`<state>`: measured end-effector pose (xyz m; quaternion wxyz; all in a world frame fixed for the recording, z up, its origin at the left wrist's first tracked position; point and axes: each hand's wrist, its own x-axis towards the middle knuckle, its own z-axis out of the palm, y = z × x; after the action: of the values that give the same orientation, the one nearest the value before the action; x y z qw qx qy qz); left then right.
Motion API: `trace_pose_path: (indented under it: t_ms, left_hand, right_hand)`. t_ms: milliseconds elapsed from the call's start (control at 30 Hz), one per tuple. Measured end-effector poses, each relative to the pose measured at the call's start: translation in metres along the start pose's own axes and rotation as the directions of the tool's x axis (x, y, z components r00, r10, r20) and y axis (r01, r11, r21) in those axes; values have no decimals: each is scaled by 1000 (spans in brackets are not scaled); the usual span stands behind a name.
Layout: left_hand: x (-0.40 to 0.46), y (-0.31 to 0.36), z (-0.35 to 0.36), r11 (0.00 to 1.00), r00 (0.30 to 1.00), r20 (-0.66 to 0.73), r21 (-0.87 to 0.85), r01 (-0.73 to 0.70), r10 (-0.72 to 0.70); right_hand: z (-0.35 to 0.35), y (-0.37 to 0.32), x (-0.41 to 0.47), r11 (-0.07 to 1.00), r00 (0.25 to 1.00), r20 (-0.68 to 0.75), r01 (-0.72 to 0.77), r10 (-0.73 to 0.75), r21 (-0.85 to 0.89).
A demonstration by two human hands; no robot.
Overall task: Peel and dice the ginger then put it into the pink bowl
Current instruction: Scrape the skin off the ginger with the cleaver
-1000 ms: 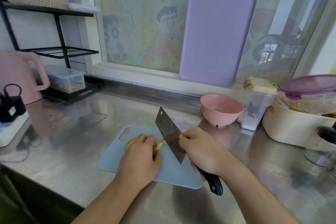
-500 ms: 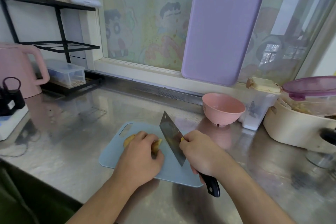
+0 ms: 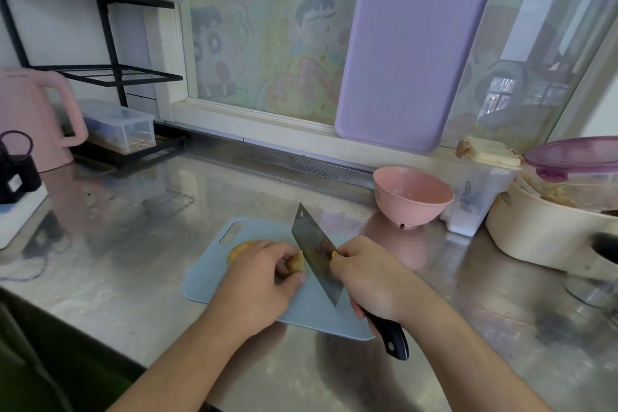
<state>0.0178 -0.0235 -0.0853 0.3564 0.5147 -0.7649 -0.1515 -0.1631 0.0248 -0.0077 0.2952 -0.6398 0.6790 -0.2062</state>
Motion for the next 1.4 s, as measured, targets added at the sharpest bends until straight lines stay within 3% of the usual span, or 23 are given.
trace_pose_path:
  t_ms: [367, 800, 1067, 1400]
  left_hand:
    - [2, -1, 0, 1000, 998, 63, 18, -25, 23]
    - [4, 0, 3, 998, 999, 51, 58, -13, 10]
    - [4, -1, 3, 1000, 1000, 28, 2, 11, -11]
    - [5, -3, 5, 1000, 1000, 1, 2, -7, 7]
  right_hand:
    - [1, 1, 2, 1000, 1000, 5, -3, 3, 21]
    - [2, -2, 0, 997, 999, 19, -33, 32, 68]
    - [-4, -12, -9, 987, 997, -52, -43, 52, 154]
    - [2, -17, -11, 992, 998, -55, -30, 37, 120]
